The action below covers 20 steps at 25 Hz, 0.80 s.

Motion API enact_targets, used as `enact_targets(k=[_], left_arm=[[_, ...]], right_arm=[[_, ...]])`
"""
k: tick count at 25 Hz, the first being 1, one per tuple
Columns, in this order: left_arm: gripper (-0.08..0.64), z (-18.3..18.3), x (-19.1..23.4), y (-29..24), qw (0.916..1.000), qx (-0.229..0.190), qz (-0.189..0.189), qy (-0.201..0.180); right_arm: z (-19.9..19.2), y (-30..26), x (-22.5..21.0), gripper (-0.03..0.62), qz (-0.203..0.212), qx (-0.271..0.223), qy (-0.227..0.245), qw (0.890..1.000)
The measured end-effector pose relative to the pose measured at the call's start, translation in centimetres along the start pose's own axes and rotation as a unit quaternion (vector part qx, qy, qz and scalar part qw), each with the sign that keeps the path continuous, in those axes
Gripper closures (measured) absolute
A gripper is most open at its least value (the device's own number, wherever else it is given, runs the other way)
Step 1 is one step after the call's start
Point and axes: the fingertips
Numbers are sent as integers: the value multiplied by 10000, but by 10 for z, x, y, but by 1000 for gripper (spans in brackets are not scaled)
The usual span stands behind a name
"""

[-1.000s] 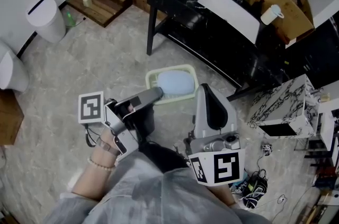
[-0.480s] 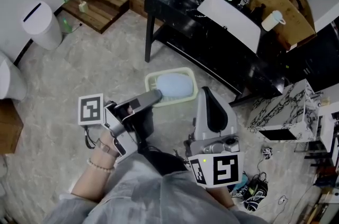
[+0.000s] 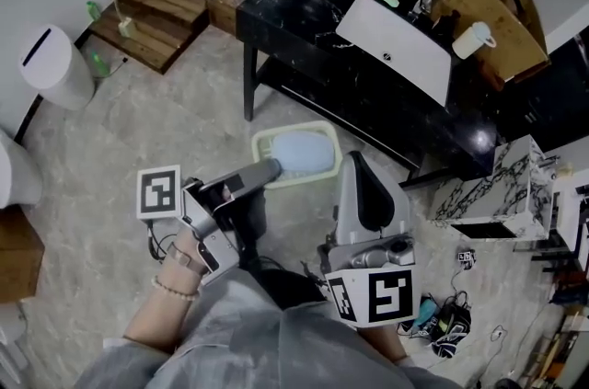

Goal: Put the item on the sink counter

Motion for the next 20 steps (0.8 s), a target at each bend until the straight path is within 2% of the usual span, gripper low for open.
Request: enact_targets(k=[5, 20], left_arm=[[479, 36, 4, -20, 9998, 208, -7, 61], [479, 130, 11, -43, 9989, 409, -216, -48]], right_arm=[[5, -36, -9, 595, -232, -14, 7, 9997], [14, -125, -6, 595, -424, -194, 328, 9984]])
Point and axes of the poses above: the fingertips, and each gripper's own axes: y backward along the fingers, x to its left, z out of its top, and after that the axes turned 13 degrees about -y, right-handed
